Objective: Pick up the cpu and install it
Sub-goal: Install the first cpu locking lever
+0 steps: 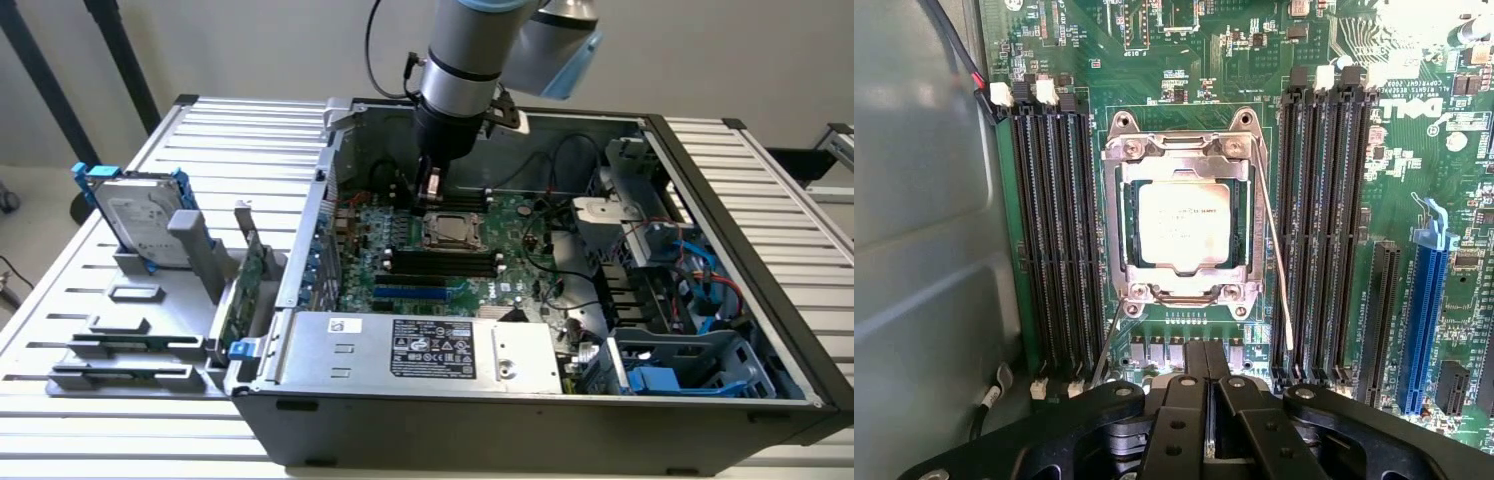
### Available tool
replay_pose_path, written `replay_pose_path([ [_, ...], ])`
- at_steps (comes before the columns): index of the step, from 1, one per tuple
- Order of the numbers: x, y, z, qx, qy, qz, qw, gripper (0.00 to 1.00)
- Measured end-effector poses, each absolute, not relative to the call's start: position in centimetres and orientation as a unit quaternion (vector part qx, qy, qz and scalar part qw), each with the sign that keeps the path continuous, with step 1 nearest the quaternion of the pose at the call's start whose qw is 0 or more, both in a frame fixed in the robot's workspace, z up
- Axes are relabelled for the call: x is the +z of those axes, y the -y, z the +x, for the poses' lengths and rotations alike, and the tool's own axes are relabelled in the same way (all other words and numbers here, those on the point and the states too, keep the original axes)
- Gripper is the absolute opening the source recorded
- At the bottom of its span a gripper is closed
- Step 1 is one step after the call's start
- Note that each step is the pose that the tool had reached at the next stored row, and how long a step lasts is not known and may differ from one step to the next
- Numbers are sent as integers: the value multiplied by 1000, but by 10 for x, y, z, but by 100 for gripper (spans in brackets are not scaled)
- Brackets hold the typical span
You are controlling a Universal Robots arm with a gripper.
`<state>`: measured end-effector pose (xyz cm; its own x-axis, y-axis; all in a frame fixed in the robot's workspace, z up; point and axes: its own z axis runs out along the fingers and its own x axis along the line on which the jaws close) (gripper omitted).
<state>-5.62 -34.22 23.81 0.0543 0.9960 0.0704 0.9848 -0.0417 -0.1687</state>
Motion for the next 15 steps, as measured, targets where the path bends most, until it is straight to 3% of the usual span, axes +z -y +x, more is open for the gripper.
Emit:
replay_pose_path([
  [15, 241, 342, -78, 27, 678, -729, 91, 11],
])
